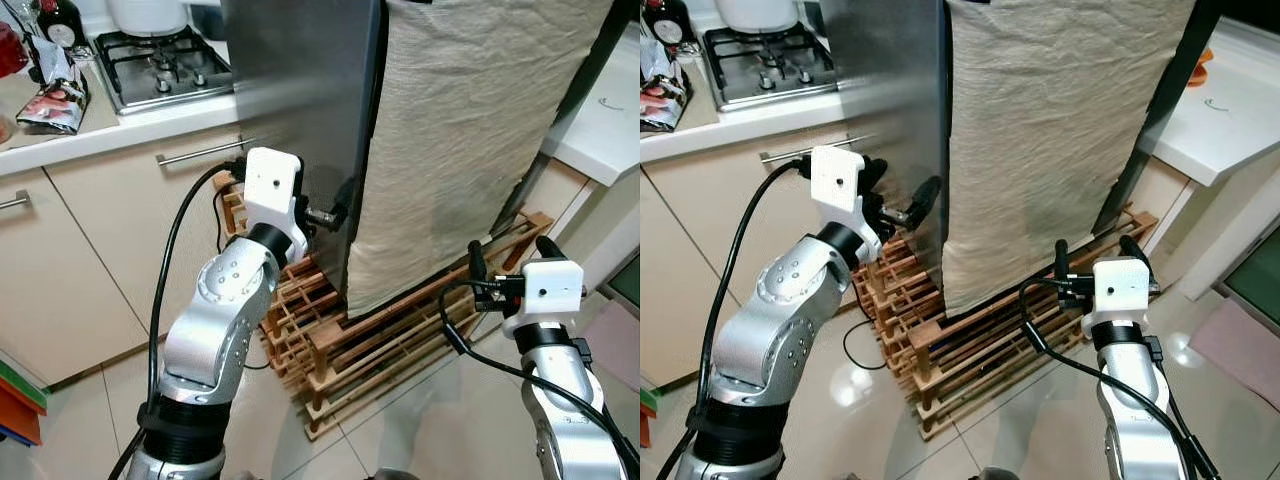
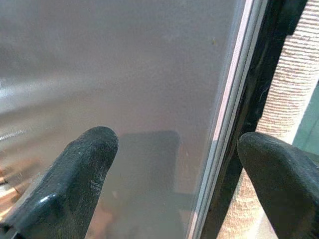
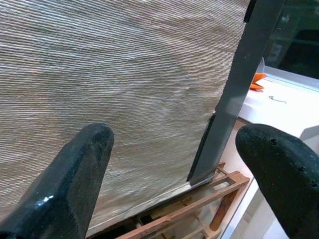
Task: Restocking fridge
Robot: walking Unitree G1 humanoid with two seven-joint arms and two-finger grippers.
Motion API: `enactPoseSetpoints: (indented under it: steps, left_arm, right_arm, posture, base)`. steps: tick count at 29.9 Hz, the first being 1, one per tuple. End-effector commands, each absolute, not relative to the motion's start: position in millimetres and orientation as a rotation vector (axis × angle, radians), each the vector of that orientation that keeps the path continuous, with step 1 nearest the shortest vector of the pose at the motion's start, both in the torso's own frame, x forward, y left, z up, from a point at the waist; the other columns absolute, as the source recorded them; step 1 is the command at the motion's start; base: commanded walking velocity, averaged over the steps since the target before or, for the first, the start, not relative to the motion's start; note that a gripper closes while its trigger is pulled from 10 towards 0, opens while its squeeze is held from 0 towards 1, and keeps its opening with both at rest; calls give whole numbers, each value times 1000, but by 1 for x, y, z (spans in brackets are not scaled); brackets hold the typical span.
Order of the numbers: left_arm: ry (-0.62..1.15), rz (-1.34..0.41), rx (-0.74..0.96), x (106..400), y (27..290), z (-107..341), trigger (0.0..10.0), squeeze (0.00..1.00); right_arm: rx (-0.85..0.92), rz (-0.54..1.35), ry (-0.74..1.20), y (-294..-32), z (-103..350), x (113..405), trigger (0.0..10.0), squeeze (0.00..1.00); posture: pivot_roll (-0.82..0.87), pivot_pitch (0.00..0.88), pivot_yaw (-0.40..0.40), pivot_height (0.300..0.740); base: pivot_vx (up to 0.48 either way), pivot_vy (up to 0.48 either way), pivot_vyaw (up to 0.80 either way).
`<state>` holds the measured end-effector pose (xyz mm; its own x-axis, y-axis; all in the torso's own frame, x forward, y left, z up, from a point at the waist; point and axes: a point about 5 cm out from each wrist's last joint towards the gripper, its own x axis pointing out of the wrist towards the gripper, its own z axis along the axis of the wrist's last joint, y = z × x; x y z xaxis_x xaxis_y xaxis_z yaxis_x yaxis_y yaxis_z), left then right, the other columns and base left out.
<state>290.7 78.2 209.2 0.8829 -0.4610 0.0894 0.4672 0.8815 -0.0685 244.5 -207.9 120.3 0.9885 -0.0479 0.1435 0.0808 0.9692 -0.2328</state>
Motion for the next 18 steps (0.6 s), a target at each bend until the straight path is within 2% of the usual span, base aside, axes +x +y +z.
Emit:
enactPoseSetpoints:
  steps: [1,7,18]
  left_arm:
    - [-66,-501,-94,286,79,211,10000,0]
    - [-23,-543,-77,275,80,206,10000,0]
    - [-14,-626,-90,280,71,210,10000,0]
  right_arm:
    - [-242,-68,-136,-211,122,244,10000,0]
    - [-246,-57,-115,-213,118,245,10000,0]
    - [-247,-41,-100,-212,111,259,10000,0]
  posture:
    - [-111,20,-14,711]
    - [-86,29,-28,711]
    - [-57,11,-46,711]
  base:
    - [0,0,0]
    - [0,0,0]
    - [0,0,0]
